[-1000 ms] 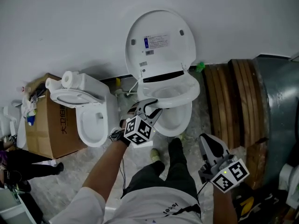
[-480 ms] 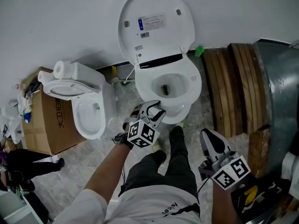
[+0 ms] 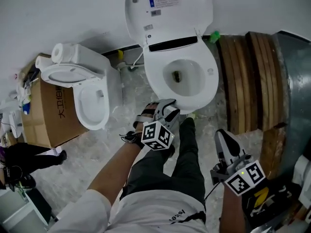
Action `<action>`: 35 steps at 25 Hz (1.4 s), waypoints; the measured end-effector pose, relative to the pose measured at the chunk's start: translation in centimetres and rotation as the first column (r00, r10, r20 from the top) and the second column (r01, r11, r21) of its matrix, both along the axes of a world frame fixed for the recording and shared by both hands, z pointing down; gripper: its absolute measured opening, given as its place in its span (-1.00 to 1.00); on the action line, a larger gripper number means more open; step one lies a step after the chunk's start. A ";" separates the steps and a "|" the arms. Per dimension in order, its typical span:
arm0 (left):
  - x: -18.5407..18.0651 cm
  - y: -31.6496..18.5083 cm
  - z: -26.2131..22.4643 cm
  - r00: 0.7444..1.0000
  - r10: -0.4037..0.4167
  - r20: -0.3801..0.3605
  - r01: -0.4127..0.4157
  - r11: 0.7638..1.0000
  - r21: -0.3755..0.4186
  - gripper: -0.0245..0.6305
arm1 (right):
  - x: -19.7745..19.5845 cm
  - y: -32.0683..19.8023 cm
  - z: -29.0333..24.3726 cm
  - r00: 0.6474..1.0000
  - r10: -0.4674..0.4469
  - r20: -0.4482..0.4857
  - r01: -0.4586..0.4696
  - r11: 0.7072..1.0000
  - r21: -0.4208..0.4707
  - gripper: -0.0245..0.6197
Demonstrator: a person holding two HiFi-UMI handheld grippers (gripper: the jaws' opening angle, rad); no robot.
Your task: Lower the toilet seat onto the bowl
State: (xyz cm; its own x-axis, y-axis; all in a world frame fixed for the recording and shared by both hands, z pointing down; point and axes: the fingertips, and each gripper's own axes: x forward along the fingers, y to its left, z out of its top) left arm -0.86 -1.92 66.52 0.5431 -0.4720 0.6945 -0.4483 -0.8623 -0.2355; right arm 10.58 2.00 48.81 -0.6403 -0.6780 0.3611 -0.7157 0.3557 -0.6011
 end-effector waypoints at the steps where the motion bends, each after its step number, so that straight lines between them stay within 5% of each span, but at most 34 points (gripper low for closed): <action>1: 0.3 0.5 0.6 1.000 0.013 0.007 -0.013 1.000 -0.003 -0.41 | 0.2 0.2 0.6 1.000 0.005 0.005 -0.005 1.000 -0.011 -0.87; 13: 1.9 4.5 9.4 0.999 0.029 -0.018 -0.031 0.986 -0.161 -0.42 | 0.0 2.4 6.9 1.000 0.030 0.008 -0.029 0.997 -0.077 -0.87; 24: 2.3 6.1 16.3 1.000 0.013 -0.022 -0.018 0.972 -0.232 -0.48 | -1.1 1.3 14.4 0.997 0.025 -0.074 -0.026 1.000 -0.012 -0.87; 35: 2.4 6.2 22.5 0.994 -0.084 -0.064 0.061 0.952 -0.300 -0.57 | -1.6 0.9 21.9 0.992 0.021 -0.124 -0.025 0.999 -0.031 -0.87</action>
